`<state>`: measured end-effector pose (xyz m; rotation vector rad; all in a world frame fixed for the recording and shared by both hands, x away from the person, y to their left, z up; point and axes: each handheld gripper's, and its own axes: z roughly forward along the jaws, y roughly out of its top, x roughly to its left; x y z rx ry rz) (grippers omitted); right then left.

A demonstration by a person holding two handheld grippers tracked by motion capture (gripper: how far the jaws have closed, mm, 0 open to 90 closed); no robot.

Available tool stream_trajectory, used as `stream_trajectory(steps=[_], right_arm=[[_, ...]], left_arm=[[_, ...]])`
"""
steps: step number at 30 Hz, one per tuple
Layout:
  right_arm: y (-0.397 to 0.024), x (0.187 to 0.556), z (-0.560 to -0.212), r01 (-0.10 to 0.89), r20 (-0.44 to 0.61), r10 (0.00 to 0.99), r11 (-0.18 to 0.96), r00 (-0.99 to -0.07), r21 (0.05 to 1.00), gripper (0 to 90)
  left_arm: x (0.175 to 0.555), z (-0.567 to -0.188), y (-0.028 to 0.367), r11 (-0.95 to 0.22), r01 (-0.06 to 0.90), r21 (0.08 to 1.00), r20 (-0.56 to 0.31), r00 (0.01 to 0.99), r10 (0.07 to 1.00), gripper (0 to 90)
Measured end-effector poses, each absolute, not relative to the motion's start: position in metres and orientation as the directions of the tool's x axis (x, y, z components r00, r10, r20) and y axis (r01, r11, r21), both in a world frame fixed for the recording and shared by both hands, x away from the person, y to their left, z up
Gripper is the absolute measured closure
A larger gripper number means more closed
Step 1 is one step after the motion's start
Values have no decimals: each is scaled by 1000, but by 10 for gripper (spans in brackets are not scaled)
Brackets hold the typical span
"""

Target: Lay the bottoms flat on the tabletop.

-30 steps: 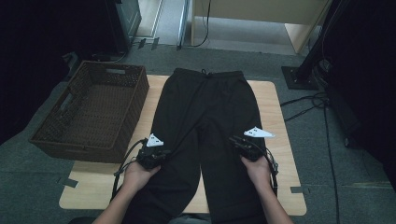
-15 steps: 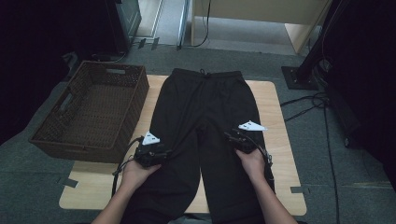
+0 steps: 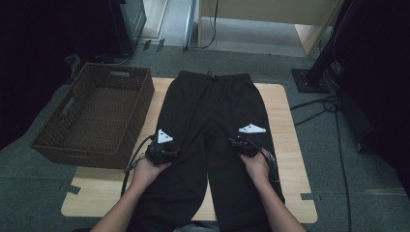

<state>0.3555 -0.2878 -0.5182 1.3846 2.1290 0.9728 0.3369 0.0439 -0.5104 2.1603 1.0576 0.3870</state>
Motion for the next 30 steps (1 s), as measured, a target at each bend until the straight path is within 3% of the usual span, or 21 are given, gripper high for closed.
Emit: stream_trajectory(steps=[5, 6, 8, 10, 14, 22, 30], right_arm=[[-287, 354, -520, 608, 32, 910, 249, -413, 754, 556], [-287, 354, -520, 605, 30, 909, 251, -415, 756, 582], [-287, 352, -521, 599, 29, 911, 247, -412, 762, 699], [-287, 350, -521, 598, 33, 908, 247, -418, 763, 787], [-288, 345, -520, 611, 68, 902, 231, -426, 757, 855], [-288, 322, -515, 632, 77, 878, 276, -472, 724, 873], [-290, 295, -513, 647, 102, 863, 286, -494, 707, 848]], left_arm=[[333, -512, 42, -427, 561, 709, -6, 610, 792, 582], [332, -513, 42, -422, 562, 711, -7, 606, 795, 593], [329, -513, 43, -409, 560, 721, -22, 608, 794, 722], [327, -514, 45, -382, 578, 721, -65, 605, 793, 757], [317, -513, 45, -368, 601, 710, -98, 601, 793, 835], [292, -510, 41, -388, 624, 679, -125, 618, 776, 885], [269, -506, 41, -381, 651, 657, -177, 625, 760, 833]])
